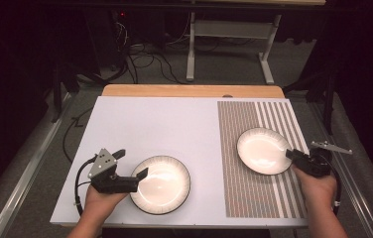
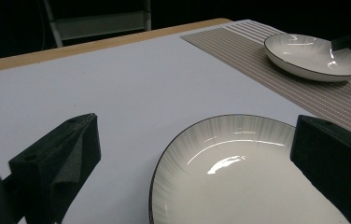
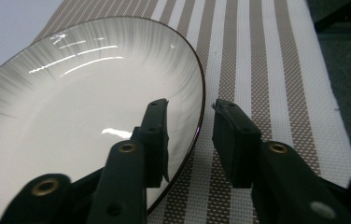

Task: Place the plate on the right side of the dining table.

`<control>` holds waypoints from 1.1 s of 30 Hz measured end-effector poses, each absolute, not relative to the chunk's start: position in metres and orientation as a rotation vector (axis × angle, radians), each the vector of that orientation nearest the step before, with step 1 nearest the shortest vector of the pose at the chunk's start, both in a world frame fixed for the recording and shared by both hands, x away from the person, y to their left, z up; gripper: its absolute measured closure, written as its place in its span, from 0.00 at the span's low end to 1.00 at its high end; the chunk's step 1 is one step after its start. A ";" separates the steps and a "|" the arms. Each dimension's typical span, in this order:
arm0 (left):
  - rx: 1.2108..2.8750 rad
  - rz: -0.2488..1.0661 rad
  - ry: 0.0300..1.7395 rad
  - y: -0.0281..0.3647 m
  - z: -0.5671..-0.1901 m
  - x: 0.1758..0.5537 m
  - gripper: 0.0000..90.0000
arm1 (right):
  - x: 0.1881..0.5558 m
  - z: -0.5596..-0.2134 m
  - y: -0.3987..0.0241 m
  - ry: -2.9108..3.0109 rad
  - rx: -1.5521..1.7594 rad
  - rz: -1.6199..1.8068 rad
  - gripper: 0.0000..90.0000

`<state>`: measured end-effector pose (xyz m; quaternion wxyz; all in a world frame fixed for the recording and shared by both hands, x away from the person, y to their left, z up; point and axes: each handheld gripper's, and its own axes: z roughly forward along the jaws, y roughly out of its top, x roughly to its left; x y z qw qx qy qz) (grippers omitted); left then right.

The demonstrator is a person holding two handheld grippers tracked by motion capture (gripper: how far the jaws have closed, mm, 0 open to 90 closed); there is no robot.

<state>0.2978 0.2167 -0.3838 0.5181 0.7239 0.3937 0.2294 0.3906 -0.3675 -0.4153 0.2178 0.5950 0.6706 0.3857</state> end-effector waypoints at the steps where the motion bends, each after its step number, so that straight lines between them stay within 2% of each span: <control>1: 1.729 0.553 0.949 0.217 -0.384 0.298 0.03 | 0.389 -0.413 -0.367 1.856 1.627 1.075 0.69; 3: 1.725 0.556 0.948 0.219 -0.383 0.298 0.03 | 0.385 -0.409 -0.365 1.856 1.564 1.086 0.61; 7: 1.706 0.561 0.964 0.222 -0.381 0.301 0.03 | 0.374 -0.395 -0.353 1.856 1.396 1.119 0.39; 12: 1.704 0.578 0.960 0.223 -0.379 0.300 0.03 | 0.365 -0.383 -0.335 1.870 1.287 1.210 0.19; 15: 1.708 0.586 0.954 0.224 -0.380 0.299 0.03 | 0.357 -0.378 -0.316 1.915 1.178 1.234 0.16; 22: 1.705 0.589 0.956 0.227 -0.380 0.294 0.02 | 0.335 -0.372 -0.265 2.023 1.010 1.331 0.01; 28: 1.701 0.597 0.929 0.224 -0.376 0.288 0.01 | 0.316 -0.370 -0.231 2.078 0.903 1.361 0.01; 33: 1.701 0.604 0.910 0.222 -0.374 0.284 0.01 | 0.309 -0.369 -0.223 2.085 0.868 1.381 0.01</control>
